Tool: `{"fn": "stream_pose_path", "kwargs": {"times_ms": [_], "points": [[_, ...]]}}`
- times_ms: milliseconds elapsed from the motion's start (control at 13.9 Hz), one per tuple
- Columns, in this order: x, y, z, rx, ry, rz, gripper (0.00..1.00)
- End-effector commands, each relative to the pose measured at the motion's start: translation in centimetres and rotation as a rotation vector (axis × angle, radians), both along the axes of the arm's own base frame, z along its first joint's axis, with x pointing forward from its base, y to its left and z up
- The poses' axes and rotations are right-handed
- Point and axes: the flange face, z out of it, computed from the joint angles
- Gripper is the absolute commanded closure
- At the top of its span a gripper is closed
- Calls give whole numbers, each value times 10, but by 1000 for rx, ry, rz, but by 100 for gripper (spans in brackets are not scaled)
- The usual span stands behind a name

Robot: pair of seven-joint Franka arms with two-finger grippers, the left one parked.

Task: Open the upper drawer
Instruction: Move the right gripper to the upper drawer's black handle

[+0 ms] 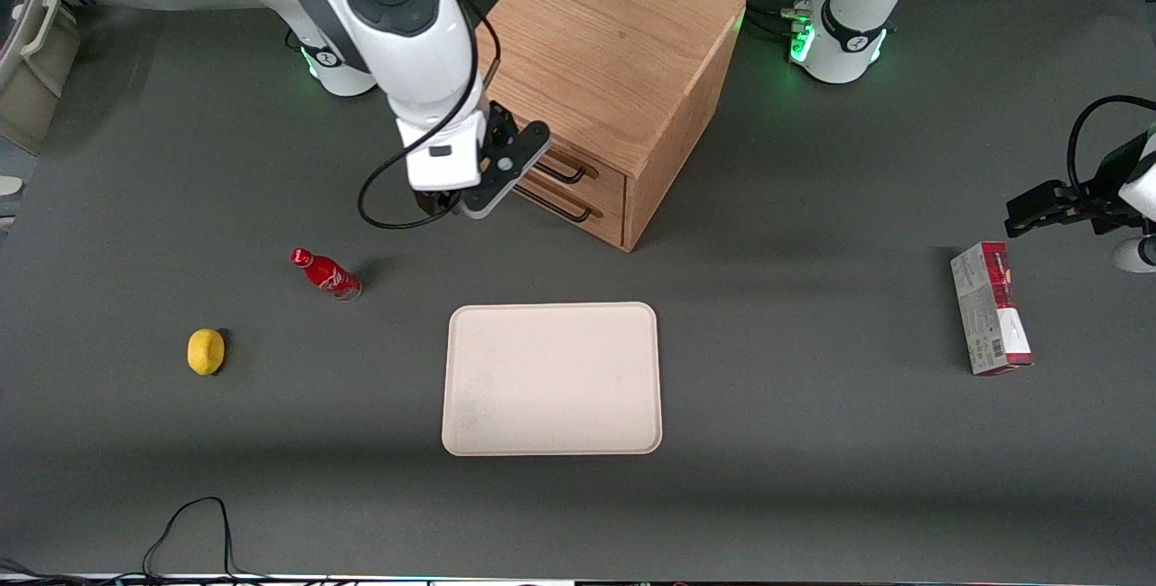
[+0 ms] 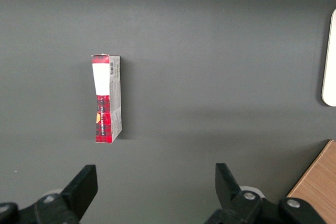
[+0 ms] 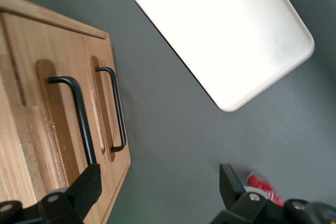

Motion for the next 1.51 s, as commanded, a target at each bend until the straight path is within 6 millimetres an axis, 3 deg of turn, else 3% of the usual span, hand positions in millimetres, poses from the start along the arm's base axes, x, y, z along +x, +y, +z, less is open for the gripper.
{"fn": "stream_pose_path", "kwargs": {"times_ms": [0,719,1437], "points": [[-28,-9,-8,28,-17,123,0],[-29,-8,-15,140,56,174,0],[-35,-7,-63,191,95,106,0]]}}
